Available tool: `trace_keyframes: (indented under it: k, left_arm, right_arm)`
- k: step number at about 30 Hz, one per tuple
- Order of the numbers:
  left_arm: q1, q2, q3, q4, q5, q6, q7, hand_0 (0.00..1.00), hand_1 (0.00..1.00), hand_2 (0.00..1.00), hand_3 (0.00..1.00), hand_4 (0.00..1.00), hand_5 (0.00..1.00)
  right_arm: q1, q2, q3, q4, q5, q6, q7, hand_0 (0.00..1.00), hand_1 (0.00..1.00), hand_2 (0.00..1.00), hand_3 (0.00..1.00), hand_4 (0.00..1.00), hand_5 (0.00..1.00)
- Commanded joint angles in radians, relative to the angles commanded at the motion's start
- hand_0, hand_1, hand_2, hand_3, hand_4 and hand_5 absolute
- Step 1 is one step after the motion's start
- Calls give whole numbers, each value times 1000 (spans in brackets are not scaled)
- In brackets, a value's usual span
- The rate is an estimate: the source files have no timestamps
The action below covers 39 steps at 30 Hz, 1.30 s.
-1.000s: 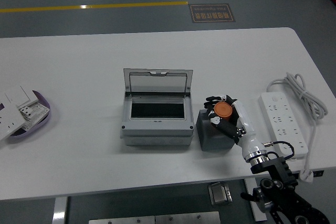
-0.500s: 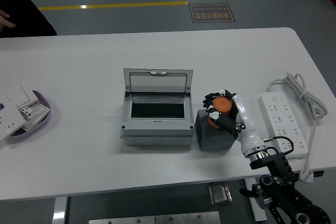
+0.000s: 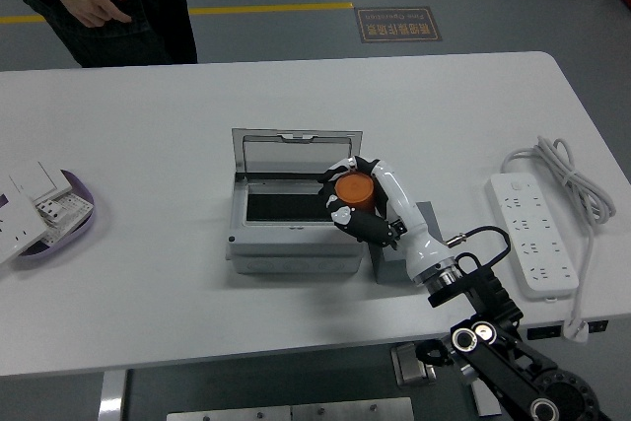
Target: Pick up the cylinder from the cube,place it in the box,flap close box
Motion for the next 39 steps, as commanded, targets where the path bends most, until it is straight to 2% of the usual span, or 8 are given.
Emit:
trace_keyframes:
  k: [8,25,26,31,32,37,38,39]
  left_arm:
    - [-1,2,-2,0,6,0,2,606,639,599,636,696,163]
    - [-5,8,-6,0,19,-2,4,606,638,600,637,699,174]
    - [-5,9,-7,0,20,-2,5,606,639,600,636,699,178]
    - [-6,11,-10,0,25,-2,4,606,639,600,636,699,178]
    - [-7,11,-10,0,25,-2,4,606,639,600,636,699,178]
    - [-8,11,-7,0,23,-2,4,606,639,600,636,699,178]
    - [-8,11,-6,0,22,-2,4,606,639,599,635,699,180]
    - [-8,11,-5,0,21,-2,4,606,639,599,635,699,180]
  right_arm:
    - [135,-5,-76,-10,-262,75,-172,3,161,308,244,2,2]
    - [329,11,-214,-35,-711,260,-473,44,177,311,264,2,2]
    - [335,12,-217,-37,-720,267,-486,141,216,322,309,2,2]
    - [363,19,-225,-59,-743,310,-554,141,216,322,309,2,2]
    - [365,20,-225,-63,-743,316,-564,304,341,393,434,33,2]
    - [368,24,-224,-79,-737,325,-594,304,341,393,434,33,2]
    - [369,25,-224,-81,-736,325,-596,640,593,566,631,425,2]
    - [369,26,-223,-82,-737,323,-598,640,593,566,631,425,2]
